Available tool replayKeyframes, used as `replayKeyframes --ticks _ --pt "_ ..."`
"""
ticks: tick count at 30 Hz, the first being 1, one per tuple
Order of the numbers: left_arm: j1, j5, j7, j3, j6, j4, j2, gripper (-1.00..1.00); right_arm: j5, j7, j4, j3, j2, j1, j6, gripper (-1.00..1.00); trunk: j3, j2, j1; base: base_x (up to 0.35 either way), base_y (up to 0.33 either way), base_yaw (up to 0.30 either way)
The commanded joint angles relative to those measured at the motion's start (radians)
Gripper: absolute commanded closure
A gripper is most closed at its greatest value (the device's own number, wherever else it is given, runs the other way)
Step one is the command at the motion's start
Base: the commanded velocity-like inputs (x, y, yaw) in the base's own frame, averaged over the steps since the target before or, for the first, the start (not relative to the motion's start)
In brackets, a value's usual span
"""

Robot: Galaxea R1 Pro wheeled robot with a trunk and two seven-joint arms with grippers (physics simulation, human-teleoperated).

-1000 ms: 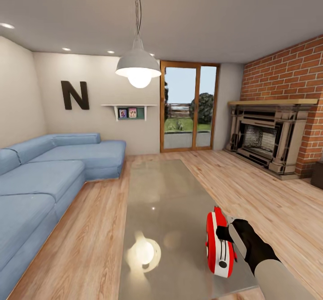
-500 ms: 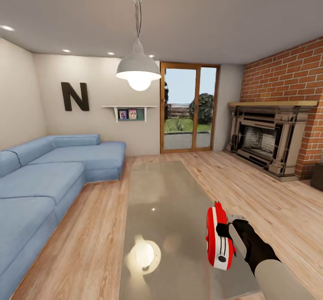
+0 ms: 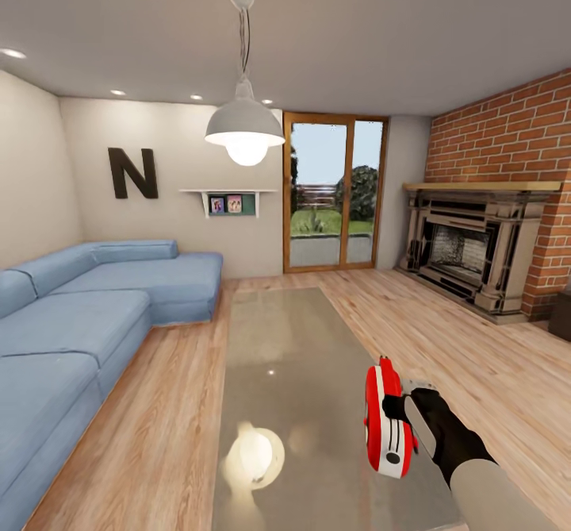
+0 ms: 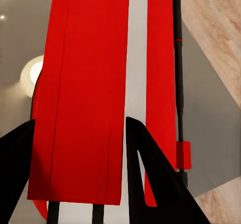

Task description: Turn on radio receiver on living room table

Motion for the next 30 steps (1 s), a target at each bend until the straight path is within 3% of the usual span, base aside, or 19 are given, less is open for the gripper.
replayKeyframes --ticks 1,17,19,20,24,25,26,27,28,30 --pt "0.0 0.0 0.0 0.0 0.0 0.001 0.0 -1.0 0.002 0.0 0.0 0.0 0.0 0.0 0.0 1.0 0.003 0.007 -0.004 0.0 0.0 0.0" --pt "0.0 -0.002 0.0 0.0 0.0 0.001 0.0 -1.0 0.0 0.018 -0.002 0.001 0.0 -0.001 -0.035 1.0 0.053 0.119 -0.065 0.0 0.0 0.0" --pt "0.0 -0.002 0.0 0.0 0.0 0.001 0.0 -1.0 0.006 0.102 -0.001 0.002 -0.006 -0.001 -0.035 1.0 0.06 0.133 -0.073 0.0 0.0 0.0" --pt "0.0 -0.002 0.0 0.0 0.0 0.001 0.0 -1.0 0.038 0.206 -0.001 0.003 -0.019 0.0 -0.035 1.0 0.063 0.14 -0.077 0.0 0.0 0.0" --pt "0.0 -0.002 -0.001 0.0 0.0 0.001 0.0 -1.0 0.164 0.458 0.0 0.0 -0.045 0.0 -0.037 1.0 0.075 0.168 -0.092 0.0 0.0 0.0" --pt "0.0 -0.002 -0.001 0.0 0.0 0.001 0.0 -1.0 0.204 0.565 0.001 -0.001 -0.056 0.001 -0.046 1.0 0.078 0.175 -0.096 0.0 0.0 0.0" --pt "0.0 -0.002 -0.001 0.0 0.0 0.001 0.0 -1.0 0.215 0.598 0.001 -0.002 -0.062 0.001 -0.053 1.0 0.082 0.182 -0.1 0.0 0.0 0.0" --pt "0.0 -0.002 -0.001 0.0 0.0 0.001 0.0 -1.0 0.232 0.66 0.001 -0.003 -0.074 0.001 -0.073 1.0 0.085 0.189 -0.104 0.0 0.0 0.0" --pt "0.0 -0.002 -0.001 0.0 -0.001 0.001 0.0 -1.0 0.253 0.769 0.003 -0.006 -0.108 0.001 -0.131 1.0 0.088 0.196 -0.107 0.0 0.0 0.0" --pt "0.0 -0.002 -0.001 0.0 -0.001 0.001 0.0 -1.0 0.258 0.803 0.008 -0.007 -0.124 0.001 -0.153 1.0 0.094 0.21 -0.115 0.0 0.0 0.0"
